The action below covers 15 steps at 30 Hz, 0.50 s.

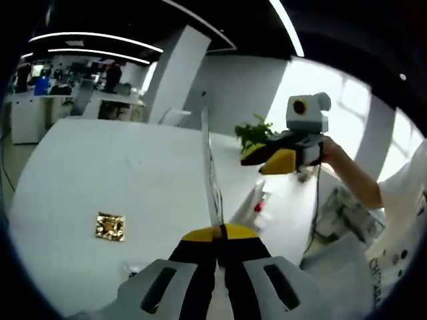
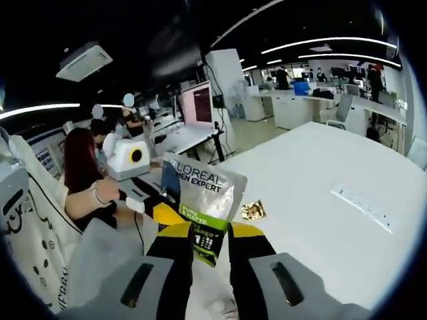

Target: Arrange the skincare products in the storage area until every visible bottle or jar stands upright without overlapping.

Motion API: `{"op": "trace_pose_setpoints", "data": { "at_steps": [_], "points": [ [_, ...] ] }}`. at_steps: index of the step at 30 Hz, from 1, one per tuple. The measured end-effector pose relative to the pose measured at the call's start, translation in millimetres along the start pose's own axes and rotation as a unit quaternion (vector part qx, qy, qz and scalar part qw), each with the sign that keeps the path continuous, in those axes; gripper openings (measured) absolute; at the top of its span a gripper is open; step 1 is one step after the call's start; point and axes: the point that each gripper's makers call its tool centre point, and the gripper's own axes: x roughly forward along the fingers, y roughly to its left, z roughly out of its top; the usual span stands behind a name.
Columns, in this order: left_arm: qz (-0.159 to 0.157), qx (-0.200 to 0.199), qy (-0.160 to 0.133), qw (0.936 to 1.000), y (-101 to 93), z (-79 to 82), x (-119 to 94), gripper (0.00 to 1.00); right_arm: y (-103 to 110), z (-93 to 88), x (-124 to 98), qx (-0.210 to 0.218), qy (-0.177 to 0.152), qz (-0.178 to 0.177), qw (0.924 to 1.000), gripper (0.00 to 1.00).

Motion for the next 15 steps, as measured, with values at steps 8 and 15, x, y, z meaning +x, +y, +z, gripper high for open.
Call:
{"op": "trace_pose_setpoints", "data": {
  "at_steps": [8, 15],
  "points": [
    [-0.012, 0.011, 0.019, 0.9997, -7.3, -12.9, -6.7, 0.00, 26.3, -10.4, -10.2, -0.042, 0.016, -0.012, 0.9989, 0.23],
    [-0.016, -0.006, 0.034, 0.9993, -6.8, -29.2, -13.5, 0.00, 46.9, -37.2, -13.9, -0.059, 0.034, -0.018, 0.9975, 0.25]
  ]
}}
